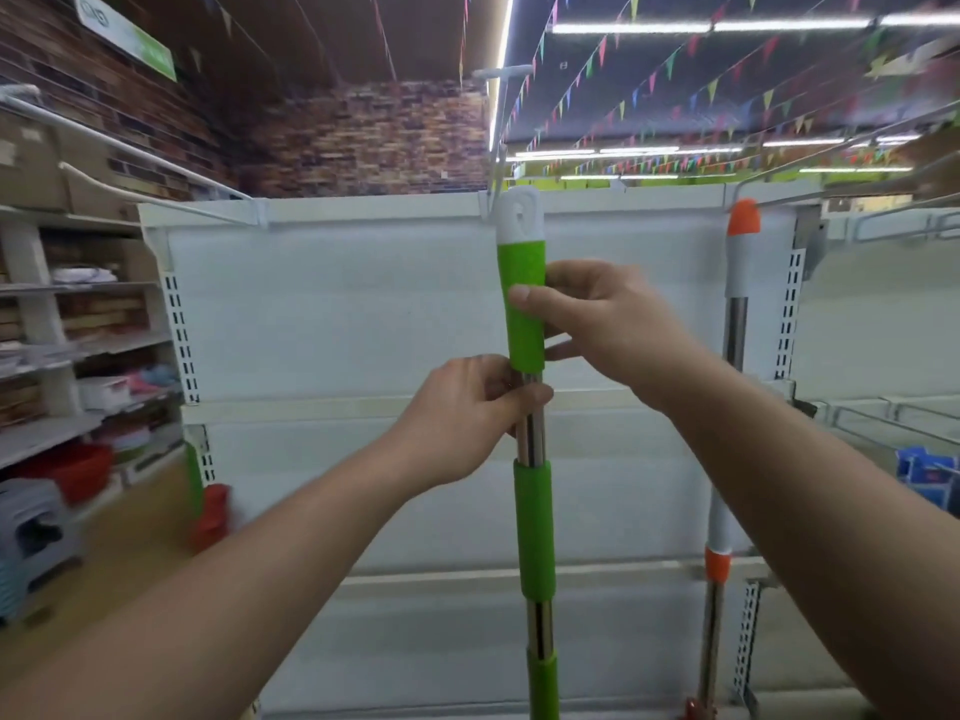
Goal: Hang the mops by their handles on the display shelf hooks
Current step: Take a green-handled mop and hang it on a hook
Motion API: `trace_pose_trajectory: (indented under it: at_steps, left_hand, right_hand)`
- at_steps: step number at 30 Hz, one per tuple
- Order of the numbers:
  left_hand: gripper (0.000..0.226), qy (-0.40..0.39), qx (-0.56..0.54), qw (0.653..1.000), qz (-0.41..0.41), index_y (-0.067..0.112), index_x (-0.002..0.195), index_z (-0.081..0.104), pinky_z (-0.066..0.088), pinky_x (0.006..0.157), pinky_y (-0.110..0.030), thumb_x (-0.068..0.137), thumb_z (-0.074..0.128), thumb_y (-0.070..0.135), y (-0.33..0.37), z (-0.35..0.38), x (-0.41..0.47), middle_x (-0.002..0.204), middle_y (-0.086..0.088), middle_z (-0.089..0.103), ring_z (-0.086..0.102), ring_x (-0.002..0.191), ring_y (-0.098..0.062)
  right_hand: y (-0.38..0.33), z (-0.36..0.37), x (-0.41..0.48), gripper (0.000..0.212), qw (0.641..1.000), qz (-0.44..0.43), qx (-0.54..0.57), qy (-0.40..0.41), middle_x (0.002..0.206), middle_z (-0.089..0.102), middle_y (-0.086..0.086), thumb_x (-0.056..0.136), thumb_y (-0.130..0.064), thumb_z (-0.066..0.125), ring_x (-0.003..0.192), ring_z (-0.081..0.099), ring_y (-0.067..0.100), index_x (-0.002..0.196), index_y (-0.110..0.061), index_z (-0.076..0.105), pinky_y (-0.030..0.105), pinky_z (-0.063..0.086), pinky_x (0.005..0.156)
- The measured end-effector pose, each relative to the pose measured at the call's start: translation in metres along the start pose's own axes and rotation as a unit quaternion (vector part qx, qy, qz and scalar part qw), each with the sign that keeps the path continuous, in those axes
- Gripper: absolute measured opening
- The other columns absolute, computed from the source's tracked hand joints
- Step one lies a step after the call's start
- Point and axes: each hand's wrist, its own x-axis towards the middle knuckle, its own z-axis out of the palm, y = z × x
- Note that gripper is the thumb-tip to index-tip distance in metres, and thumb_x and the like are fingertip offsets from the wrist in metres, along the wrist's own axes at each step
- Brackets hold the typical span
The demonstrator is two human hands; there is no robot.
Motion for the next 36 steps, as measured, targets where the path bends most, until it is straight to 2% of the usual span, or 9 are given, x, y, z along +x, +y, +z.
trace_pose_trajectory:
  at_steps: [4,6,9,13,17,20,23,29,36]
  left_hand:
    - [0.017,0.012,-0.041,0.999,0.001,0.016,0.094,0.073,0.053,0.07,-0.027,0.096,0.069,0.032,0.006,-0.009,0.003,0.089,-0.005,0.08,0.076,0.076,-0.014]
    - [0.017,0.019,-0.052,0.998,0.008,0.017,0.094,0.074,0.053,0.07,-0.026,0.095,0.07,0.034,0.008,-0.014,0.003,0.089,-0.004,0.08,0.076,0.076,-0.014]
    - [0.017,0.029,-0.054,0.998,0.023,0.02,0.092,0.073,0.055,0.071,-0.029,0.095,0.069,0.036,0.012,-0.019,0.001,0.089,-0.002,0.08,0.076,0.079,-0.016]
    - [0.013,0.033,-0.059,0.997,0.046,0.025,0.088,0.07,0.06,0.074,-0.035,0.094,0.07,0.037,0.015,-0.022,-0.005,0.088,-0.003,0.08,0.076,0.082,-0.019]
    - [0.015,0.033,-0.063,0.996,0.058,0.021,0.089,0.071,0.062,0.076,-0.04,0.095,0.069,0.035,0.016,-0.025,-0.007,0.088,-0.008,0.079,0.076,0.084,-0.024]
    - [0.019,0.03,-0.057,0.997,0.053,0.018,0.09,0.071,0.063,0.075,-0.041,0.095,0.068,0.036,0.017,-0.028,-0.004,0.088,-0.01,0.079,0.076,0.082,-0.026]
    - [0.018,0.026,-0.06,0.997,0.044,0.02,0.088,0.07,0.061,0.072,-0.036,0.096,0.068,0.035,0.014,-0.028,0.001,0.088,-0.006,0.08,0.077,0.079,-0.021]
    - [0.018,0.034,-0.063,0.997,0.026,0.021,0.088,0.07,0.063,0.071,-0.037,0.096,0.068,0.037,0.002,-0.023,0.011,0.085,-0.004,0.08,0.075,0.075,-0.015]
    - [0.018,0.032,-0.071,0.997,0.0,0.021,0.09,0.069,0.064,0.074,-0.041,0.098,0.066,0.038,-0.016,-0.013,0.025,0.089,-0.005,0.08,0.077,0.08,-0.02]
  right_hand:
    - [-0.013,-0.001,0.007,0.023,1.0,-0.018,-0.002,0.003,0.102,0.078,0.019,0.099,-0.027,0.069,0.084,0.074,0.024,0.106,-0.006,0.076,0.053,0.063,0.088]
    - [-0.018,-0.002,0.009,0.02,1.0,-0.029,0.006,0.007,0.102,0.078,0.02,0.098,-0.025,0.069,0.083,0.075,0.026,0.104,-0.007,0.076,0.055,0.062,0.088]
    - [-0.025,-0.003,0.01,0.018,0.999,-0.048,0.014,0.017,0.099,0.078,0.02,0.098,-0.024,0.07,0.088,0.077,0.035,0.102,-0.008,0.077,0.058,0.061,0.087]
    - [-0.028,-0.004,0.007,0.016,0.998,-0.057,0.028,0.019,0.09,0.08,0.012,0.096,-0.027,0.072,0.085,0.078,0.03,0.099,-0.012,0.078,0.057,0.062,0.086]
    - [-0.03,-0.003,0.007,0.017,0.997,-0.064,0.029,0.018,0.093,0.08,0.011,0.095,-0.03,0.073,0.089,0.078,0.032,0.099,-0.014,0.078,0.056,0.063,0.085]
    - [-0.031,-0.003,0.011,0.016,0.998,-0.059,0.028,0.021,0.091,0.081,0.01,0.094,-0.031,0.073,0.088,0.079,0.03,0.096,-0.016,0.078,0.055,0.064,0.084]
    - [-0.029,-0.001,0.017,0.017,0.998,-0.048,0.026,0.024,0.089,0.08,0.009,0.095,-0.031,0.073,0.085,0.079,0.029,0.094,-0.015,0.077,0.056,0.064,0.084]
    - [-0.017,0.005,0.03,0.024,0.999,-0.025,0.022,0.023,0.098,0.079,0.02,0.095,-0.03,0.072,0.092,0.077,0.039,0.1,-0.007,0.078,0.059,0.063,0.083]
    - [0.001,0.012,0.043,0.023,1.0,0.01,0.013,0.02,0.093,0.079,0.013,0.096,-0.03,0.072,0.094,0.077,0.038,0.102,-0.008,0.077,0.057,0.063,0.084]
